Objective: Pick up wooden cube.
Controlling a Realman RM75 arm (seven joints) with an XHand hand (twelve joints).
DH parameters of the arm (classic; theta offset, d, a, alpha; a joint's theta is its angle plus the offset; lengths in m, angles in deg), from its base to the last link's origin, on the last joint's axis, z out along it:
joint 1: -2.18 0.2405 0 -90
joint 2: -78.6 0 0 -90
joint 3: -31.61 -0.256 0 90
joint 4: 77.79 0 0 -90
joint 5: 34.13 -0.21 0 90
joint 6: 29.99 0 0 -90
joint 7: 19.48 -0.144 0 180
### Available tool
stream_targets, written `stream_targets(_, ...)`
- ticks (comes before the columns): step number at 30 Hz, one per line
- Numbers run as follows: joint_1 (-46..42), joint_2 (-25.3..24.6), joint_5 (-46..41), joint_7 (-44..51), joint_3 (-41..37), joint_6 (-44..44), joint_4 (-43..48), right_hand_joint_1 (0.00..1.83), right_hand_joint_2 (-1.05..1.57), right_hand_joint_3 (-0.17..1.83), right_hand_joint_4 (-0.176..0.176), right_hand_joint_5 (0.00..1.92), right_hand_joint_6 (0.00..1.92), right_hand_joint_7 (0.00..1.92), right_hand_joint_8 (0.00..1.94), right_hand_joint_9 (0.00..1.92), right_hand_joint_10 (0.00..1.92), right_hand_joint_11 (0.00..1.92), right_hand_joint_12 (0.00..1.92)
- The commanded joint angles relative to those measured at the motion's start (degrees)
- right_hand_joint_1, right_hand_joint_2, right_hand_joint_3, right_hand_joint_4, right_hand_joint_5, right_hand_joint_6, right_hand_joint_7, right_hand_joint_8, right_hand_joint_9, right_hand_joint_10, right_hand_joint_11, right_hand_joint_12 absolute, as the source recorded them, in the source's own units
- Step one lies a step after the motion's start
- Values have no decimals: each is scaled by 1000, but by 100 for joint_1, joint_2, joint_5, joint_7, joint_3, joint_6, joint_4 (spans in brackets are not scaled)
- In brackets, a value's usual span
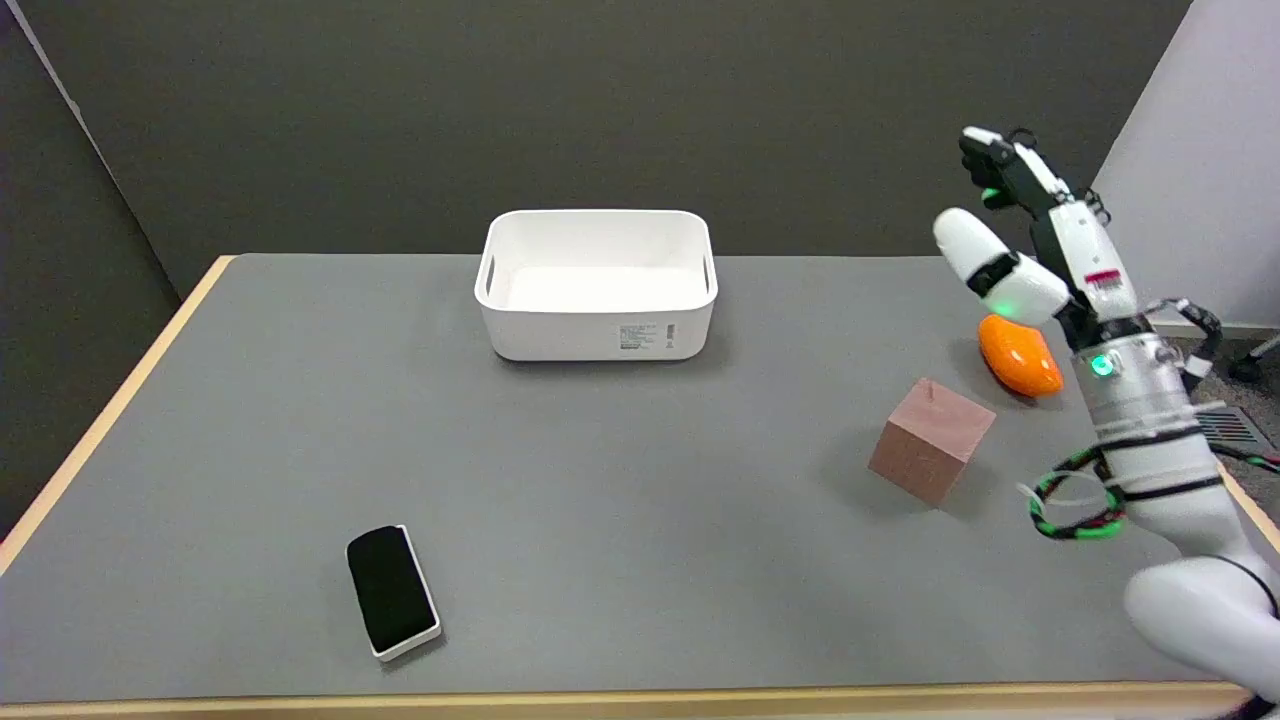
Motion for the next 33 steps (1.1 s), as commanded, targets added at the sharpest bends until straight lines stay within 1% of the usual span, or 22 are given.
stream_targets(1, -1547, 620, 87, -1556, 7, 678, -424, 119, 616, 798, 7, 197, 392, 300, 347, 191, 766, 136, 1306)
stream_targets(5, -1621, 529, 145, -1556, 226, 950, -522, 110, 603, 800, 4, 193, 387, 291, 340, 181, 750, 128, 1295)
stream_targets(8, -1433, 443, 198, -1675, 700, 1147, -858, 103, 584, 803, 4, 191, 383, 287, 336, 175, 735, 124, 1288)
stream_targets(11, -1089, 411, 377, -2356, 1211, 1210, -1267, 103, 570, 806, 3, 186, 378, 280, 331, 167, 718, 116, 1278)
stream_targets(14, -680, 318, 1033, -3337, 1497, 1588, -1924, 112, 556, 804, -2, 176, 368, 262, 323, 144, 705, 105, 1269)
stream_targets(15, -586, 244, 1317, -3705, 1507, 1714, -2174, 118, 553, 798, -10, 168, 361, 249, 320, 128, 704, 94, 1264)
stream_targets(16, -533, 207, 1461, -3853, 1505, 1761, -2283, 125, 549, 794, -20, 157, 354, 231, 318, 107, 702, 79, 1258)
stream_targets(17, -481, 146, 1638, -3985, 1483, 1828, -2425, 142, 536, 811, -43, 127, 345, 188, 322, 68, 695, 42, 1252)
stream_targets(18, -457, 92, 1690, -4008, 1485, 1867, -2495, 152, 523, 827, -63, 101, 337, 149, 326, 35, 687, 11, 1238)
stream_targets(20, -458, 8, 1652, -3976, 1514, 1883, -2561, 133, 508, 853, -69, 79, 327, 112, 335, 18, 660, -1, 1165)
stream_targets(22, -466, -108, 1652, -3969, 1491, 1890, -2638, 139, 492, 879, -84, 63, 282, 81, 335, 3, 569, -1, 1034)
stream_targets(26, -434, -347, 1596, -4025, 1491, 1954, -2904, 147, 493, 880, -85, 63, 269, 71, 333, 1, 538, -1, 990)
stream_targets(33, -210, -315, 1612, -4033, 1515, 1651, -3205, 145, 493, 891, -88, 69, 285, 81, 349, 5, 541, -1, 969)
